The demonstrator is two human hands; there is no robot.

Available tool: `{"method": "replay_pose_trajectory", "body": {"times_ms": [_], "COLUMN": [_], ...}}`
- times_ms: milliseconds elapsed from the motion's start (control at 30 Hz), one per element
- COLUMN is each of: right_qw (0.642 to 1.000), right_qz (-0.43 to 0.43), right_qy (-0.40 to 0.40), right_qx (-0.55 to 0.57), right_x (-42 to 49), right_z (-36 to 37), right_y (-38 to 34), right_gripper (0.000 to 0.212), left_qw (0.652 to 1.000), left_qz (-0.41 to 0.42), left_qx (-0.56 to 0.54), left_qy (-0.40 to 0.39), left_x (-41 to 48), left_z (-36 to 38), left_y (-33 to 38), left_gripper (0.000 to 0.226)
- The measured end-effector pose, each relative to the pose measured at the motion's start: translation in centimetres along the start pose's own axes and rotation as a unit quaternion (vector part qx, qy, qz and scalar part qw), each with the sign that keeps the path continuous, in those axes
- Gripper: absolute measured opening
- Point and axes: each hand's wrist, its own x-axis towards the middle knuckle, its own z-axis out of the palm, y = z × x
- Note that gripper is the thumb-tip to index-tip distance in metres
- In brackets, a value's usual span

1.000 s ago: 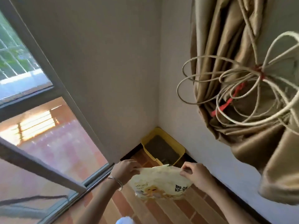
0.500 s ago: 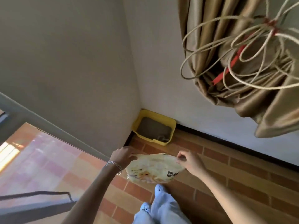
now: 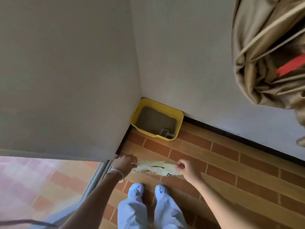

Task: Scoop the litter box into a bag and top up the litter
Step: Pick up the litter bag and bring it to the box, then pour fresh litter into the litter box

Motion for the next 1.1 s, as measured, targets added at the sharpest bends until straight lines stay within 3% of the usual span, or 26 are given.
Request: {"method": "replay_pose_trajectory", "body": {"times_ms": [100,300,467,633,767,867,967,1033,1100], "right_qw": [1.0,0.998,0.996,0.994,0.978,0.958,0.934,0.917,0.903], "right_qz": [0.011,0.01,-0.01,-0.074,-0.141,-0.176,-0.198,-0.214,-0.221], "right_qy": [0.024,0.056,0.092,0.086,0.132,0.148,0.15,0.183,0.218], "right_qx": [0.001,-0.008,-0.021,0.005,0.082,0.172,0.256,0.282,0.296], "right_x": [3.5,10.0,18.0,25.1,27.7,28.9,30.8,32.6,34.5], "right_z": [1.1,3.4,7.1,10.9,12.3,13.1,15.1,16.8,18.3], "right_y": [-0.7,-0.9,1.3,5.5,7.8,9.2,11.5,13.1,14.5], "right_gripper": [0.009,0.009,0.009,0.009,0.013,0.04,0.079,0.099,0.108], "left_qw": [1.0,0.999,0.993,0.988,0.958,0.907,0.852,0.82,0.81], "left_qz": [0.007,0.035,0.087,0.101,0.146,0.187,0.22,0.222,0.203], "left_qx": [-0.01,0.023,0.069,0.05,0.016,0.018,0.025,0.016,-0.044], "left_qy": [0.001,0.006,0.036,0.11,0.247,0.377,0.475,0.527,0.548], "left_x": [3.9,11.3,18.7,25.0,28.0,30.4,33.3,35.8,38.0], "left_z": [0.7,1.5,4.5,9.2,11.3,12.2,13.4,14.3,15.6], "left_y": [-2.0,-5.4,-8.5,-11.8,-14.3,-15.3,-15.9,-16.4,-16.9], "left_gripper": [0.023,0.03,0.023,0.015,0.005,0.004,0.022,0.027,0.039]}}
